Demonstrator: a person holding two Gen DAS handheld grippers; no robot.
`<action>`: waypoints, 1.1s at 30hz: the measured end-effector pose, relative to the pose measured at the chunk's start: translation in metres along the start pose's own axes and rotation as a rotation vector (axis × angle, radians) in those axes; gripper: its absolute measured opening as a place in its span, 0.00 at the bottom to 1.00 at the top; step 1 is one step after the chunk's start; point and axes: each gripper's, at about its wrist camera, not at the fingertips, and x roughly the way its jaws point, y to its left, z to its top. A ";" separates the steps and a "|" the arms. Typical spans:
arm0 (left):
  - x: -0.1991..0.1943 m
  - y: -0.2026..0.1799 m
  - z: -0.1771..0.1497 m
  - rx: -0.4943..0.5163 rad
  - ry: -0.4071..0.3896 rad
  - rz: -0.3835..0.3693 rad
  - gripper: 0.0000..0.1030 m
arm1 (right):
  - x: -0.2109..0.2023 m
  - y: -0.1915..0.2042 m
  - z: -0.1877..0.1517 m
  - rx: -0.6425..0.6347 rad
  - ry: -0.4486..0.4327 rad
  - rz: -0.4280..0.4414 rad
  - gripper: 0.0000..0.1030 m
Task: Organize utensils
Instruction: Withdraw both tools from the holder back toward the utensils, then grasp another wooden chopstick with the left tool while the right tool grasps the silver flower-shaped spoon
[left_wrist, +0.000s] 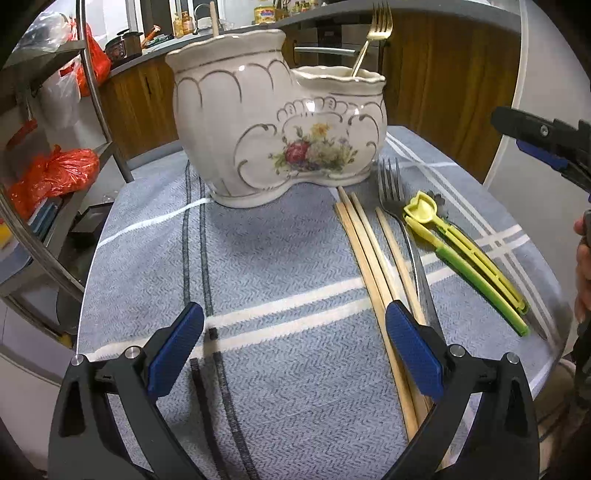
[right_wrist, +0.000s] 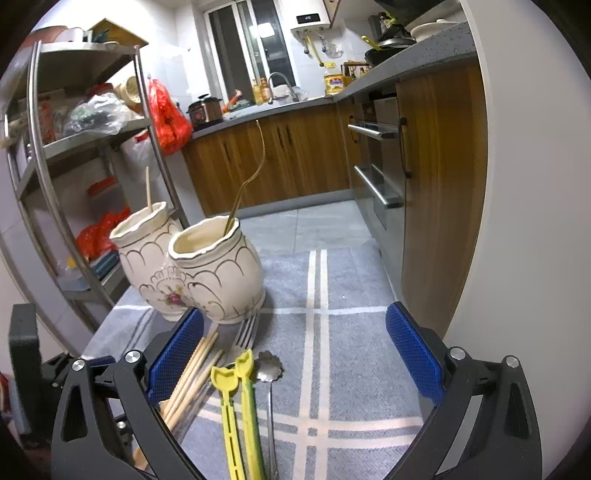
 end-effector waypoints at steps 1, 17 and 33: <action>0.000 -0.001 0.000 0.001 0.002 -0.001 0.94 | 0.000 0.000 0.000 -0.001 0.001 -0.001 0.95; -0.006 -0.010 0.001 0.076 0.064 -0.053 0.62 | 0.016 0.010 -0.014 -0.180 0.133 -0.066 0.89; -0.008 0.002 0.003 0.103 0.039 -0.063 0.19 | 0.054 0.026 -0.038 -0.275 0.317 0.028 0.35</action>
